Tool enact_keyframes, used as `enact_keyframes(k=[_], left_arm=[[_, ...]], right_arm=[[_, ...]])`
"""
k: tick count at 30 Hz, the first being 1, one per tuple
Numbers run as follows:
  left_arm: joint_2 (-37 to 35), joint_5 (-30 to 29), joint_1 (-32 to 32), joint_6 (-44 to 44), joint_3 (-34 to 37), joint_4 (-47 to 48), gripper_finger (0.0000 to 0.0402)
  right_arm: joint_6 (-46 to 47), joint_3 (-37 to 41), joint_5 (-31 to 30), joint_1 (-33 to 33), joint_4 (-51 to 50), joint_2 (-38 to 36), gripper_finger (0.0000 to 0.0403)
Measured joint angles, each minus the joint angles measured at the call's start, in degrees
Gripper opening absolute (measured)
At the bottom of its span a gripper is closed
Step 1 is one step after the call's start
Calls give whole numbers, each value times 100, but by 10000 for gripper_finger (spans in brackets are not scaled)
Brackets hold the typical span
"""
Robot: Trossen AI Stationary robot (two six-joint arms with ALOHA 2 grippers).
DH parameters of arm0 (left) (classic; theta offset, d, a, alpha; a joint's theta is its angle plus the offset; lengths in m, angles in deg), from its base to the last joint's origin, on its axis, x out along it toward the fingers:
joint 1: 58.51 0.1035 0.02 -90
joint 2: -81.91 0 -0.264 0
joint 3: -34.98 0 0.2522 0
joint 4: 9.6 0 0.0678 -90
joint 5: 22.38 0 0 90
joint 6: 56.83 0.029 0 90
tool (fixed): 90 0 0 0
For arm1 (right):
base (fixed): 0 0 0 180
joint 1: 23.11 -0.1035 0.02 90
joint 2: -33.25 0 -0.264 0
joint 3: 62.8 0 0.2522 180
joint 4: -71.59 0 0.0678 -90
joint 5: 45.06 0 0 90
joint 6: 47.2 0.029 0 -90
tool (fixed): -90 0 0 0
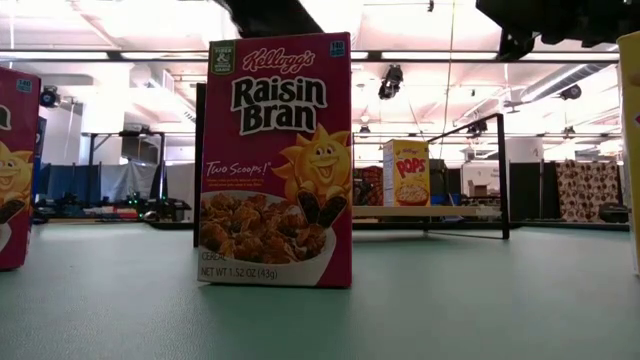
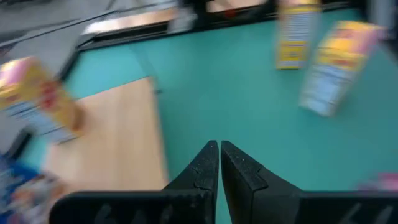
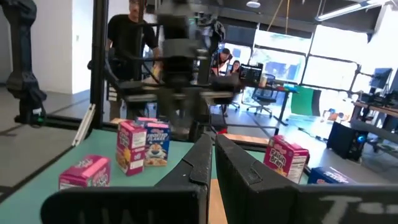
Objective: Stack cereal on shelf
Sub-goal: Put the left yellow cereal box on the shelf aligned with the other yellow cereal box
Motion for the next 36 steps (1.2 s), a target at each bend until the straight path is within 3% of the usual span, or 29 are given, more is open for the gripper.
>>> enact_keyframes(k=[6, 10, 17, 23, 28, 36], left_arm=[[2, -54, -728, -104, 169, -51, 1], [-17, -442, -1031, -427, 376, -87, 1], [-24, -822, -1285, -784, 523, -301, 1], [-24, -822, -1302, -830, 532, -363, 1], [-24, -823, -1302, -817, 532, -204, 1], [-39, -828, -1401, -834, 585, 286, 1]], right_arm=[[286, -56, 41, -6, 5, 0, 12], [595, -59, 60, -6, 9, 2, 12], [1056, -96, 537, -9, 433, 4, 12], [1497, -645, 546, -151, 170, 441, 12], [2510, -1660, 545, -209, -1350, 1165, 12], [5314, -3750, 860, -224, -5718, 2333, 12]])
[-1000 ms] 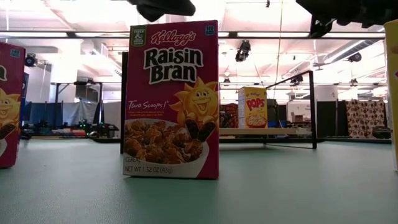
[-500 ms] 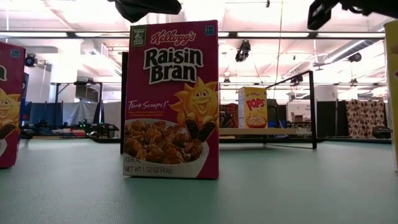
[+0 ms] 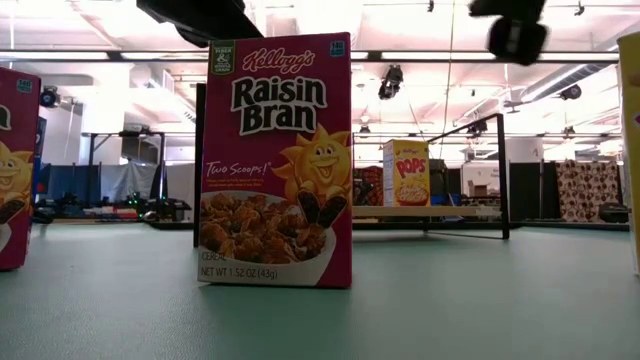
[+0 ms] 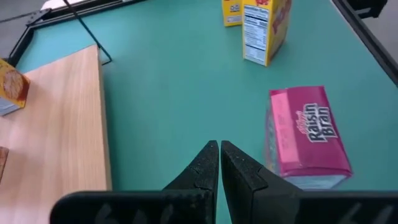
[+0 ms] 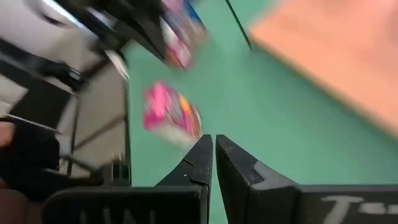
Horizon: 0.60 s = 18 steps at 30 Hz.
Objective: Stack cereal on shelf
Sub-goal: Put the left yellow cereal box on the shelf aligned with the other yellow cereal box
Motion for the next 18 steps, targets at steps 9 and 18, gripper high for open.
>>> enact_keyframes(k=[9, 18], left_arm=[[-4, -354, -21, 2, 31, 23, 1], [-20, -249, -137, -144, 3, 46, 1]], right_arm=[[1884, -2023, 135, -719, -2781, 1425, 12], [2730, -3334, 392, -1562, -3782, 2885, 13]])
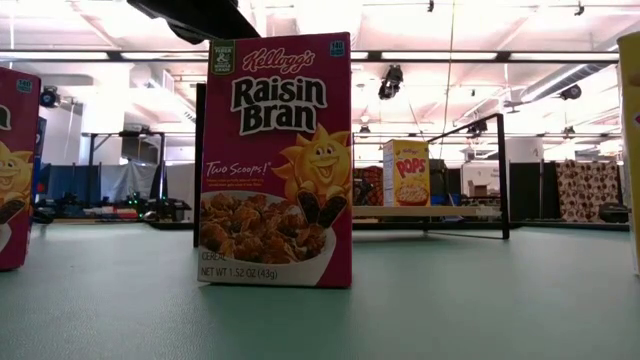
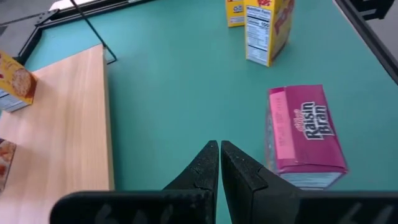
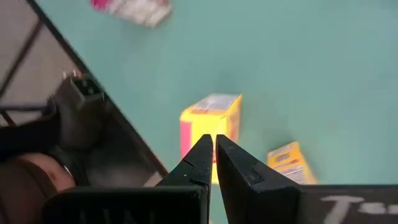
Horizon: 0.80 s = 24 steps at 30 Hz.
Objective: Stack cereal on shelf
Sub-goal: Put the left yellow cereal box on the shelf aligned with the other yellow cereal box
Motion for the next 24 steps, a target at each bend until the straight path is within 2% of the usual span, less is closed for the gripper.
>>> enact_keyframes(k=[6, 12, 16, 19, 24], left_arm=[[0, 3, -15, 1, 0, -7, 1], [-4, 4, -15, 136, -71, -6, 1], [-4, 4, -15, 301, -164, -28, 1], [-7, 4, -15, 421, -197, -39, 1], [-7, 4, -15, 516, -197, -44, 1]], right_arm=[[-6, -353, 508, -202, -28, 768, 35], [-81, -787, 903, -304, -657, 1313, 119], [-49, -1183, 853, -317, -1268, 1548, 190], [24, -1425, 502, -315, -1382, 1678, 238], [44, -1525, 186, -342, -1302, 1861, 288]])
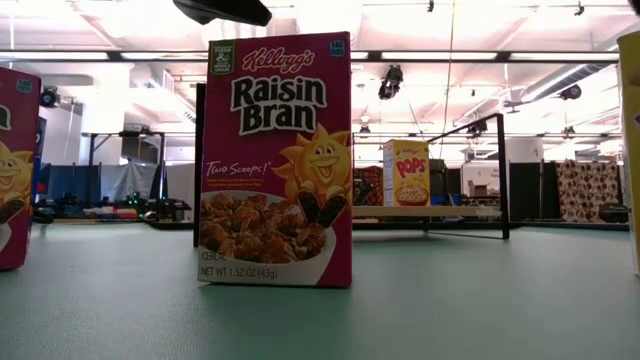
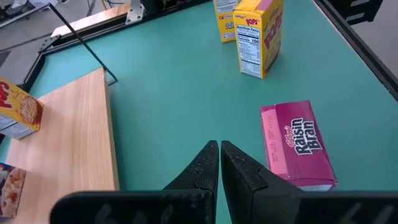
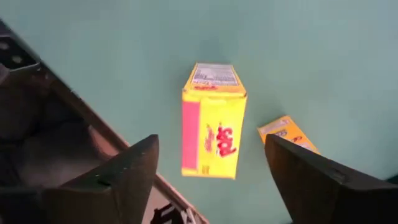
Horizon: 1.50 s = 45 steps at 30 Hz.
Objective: Stack cereal on shelf
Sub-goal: Put the left yellow cereal box on the shelf aligned with the other yellow cereal box
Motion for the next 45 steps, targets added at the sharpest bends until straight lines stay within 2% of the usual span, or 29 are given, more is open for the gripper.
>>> enact_keyframes(k=[5, 12, 23, 29, 37, 45], left_arm=[[0, 2, 0, 40, 0, -2, 1], [0, 0, 0, 44, 0, -2, 1], [0, 1, 0, 46, 0, -4, 1], [0, 0, 0, 48, 0, -4, 1], [-61, 0, -35, 138, 0, 164, 1], [-535, -16, -282, 460, 19, 204, 1]], right_arm=[[117, 4, -43, -94, 6, 322, 301], [173, 9, -41, -204, -16, 697, 283], [71, 11, -196, -206, -34, 703, 180], [-12, 11, -202, -204, -14, 702, 148], [-323, 13, -195, -183, -18, 571, 141], [-942, 16, -209, 102, -19, -7, 140]])
